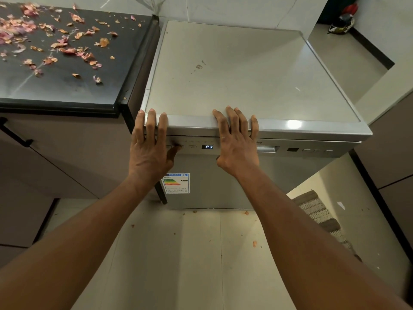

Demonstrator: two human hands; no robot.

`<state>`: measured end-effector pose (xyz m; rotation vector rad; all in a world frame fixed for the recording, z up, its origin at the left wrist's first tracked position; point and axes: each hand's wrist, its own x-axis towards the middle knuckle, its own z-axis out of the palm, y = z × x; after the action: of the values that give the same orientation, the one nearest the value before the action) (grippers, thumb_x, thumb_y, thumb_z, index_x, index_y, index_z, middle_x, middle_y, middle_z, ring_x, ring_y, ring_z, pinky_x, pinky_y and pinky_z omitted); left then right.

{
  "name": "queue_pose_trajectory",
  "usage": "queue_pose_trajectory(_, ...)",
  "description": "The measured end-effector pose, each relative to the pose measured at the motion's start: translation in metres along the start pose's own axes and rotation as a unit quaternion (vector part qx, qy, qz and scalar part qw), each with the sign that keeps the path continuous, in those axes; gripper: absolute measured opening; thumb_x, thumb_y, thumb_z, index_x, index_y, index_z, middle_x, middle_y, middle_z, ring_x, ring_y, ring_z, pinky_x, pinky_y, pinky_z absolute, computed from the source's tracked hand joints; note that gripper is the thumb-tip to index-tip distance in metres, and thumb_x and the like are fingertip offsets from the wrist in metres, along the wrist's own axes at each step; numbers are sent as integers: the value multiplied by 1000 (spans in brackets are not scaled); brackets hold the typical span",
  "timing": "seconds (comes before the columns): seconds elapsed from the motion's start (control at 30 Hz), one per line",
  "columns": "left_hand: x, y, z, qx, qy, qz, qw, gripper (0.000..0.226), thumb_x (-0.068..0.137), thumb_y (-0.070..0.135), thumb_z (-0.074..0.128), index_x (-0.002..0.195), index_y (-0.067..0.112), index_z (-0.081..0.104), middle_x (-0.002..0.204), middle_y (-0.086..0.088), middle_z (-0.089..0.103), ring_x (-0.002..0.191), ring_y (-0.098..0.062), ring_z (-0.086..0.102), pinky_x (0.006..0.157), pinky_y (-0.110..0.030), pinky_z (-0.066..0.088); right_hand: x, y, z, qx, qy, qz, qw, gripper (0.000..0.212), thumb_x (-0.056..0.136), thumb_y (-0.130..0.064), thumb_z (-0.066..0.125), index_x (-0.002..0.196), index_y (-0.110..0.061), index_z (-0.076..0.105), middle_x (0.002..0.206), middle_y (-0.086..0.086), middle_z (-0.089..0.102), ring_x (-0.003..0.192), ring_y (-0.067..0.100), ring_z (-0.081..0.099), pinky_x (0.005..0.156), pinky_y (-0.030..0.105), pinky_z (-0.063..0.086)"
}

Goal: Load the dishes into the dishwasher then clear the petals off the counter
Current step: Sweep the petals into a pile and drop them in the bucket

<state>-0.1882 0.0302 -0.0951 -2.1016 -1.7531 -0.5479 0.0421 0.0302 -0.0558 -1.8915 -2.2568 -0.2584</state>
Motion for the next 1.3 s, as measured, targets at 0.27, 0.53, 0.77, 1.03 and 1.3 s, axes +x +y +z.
queue_pose_trajectory(0.27,0,0,-3,-5,23,-8,1000,85,86,48,68,151,7,33,152,-25,31,146,-45,23,118,-53,30,-5,11,3,-11,16,-33,999,120,68,-4,73,163,-27,4,169,1,10,158,26,6,127,55,9)
queue_pose_trajectory(0.53,-1,-1,-3,-14,7,-8,1000,86,88,52,66,153,8,30,155,-24,29,148,-44,19,122,-50,21,-5,8,-4,-11,-15,-25,1000,120,72,-6,74,164,-26,-1,171,4,3,159,26,-2,127,55,6)
queue_pose_trajectory(0.77,-2,5,-20,-20,-40,-9,999,89,90,55,61,156,8,24,159,-24,23,151,-44,12,122,-55,17,-5,3,-19,-23,-76,-11,997,126,76,-12,74,161,-24,-17,171,6,-13,158,28,-15,128,53,-2)
queue_pose_trajectory(1.03,-3,0,-36,-37,-108,9,993,99,86,55,65,159,10,14,163,-22,12,153,-42,2,124,-57,12,-5,-5,-24,-25,-111,18,993,132,76,-18,79,160,-22,-22,170,9,-21,157,30,-21,127,53,-6)
queue_pose_trajectory(1.3,5,-3,-57,-37,-230,10,972,113,85,63,61,159,14,-9,165,-19,-10,152,-41,-15,125,-55,3,-14,-16,-40,-8,-167,44,985,130,81,-29,77,159,-16,-26,168,13,-26,156,31,-23,128,50,-6)
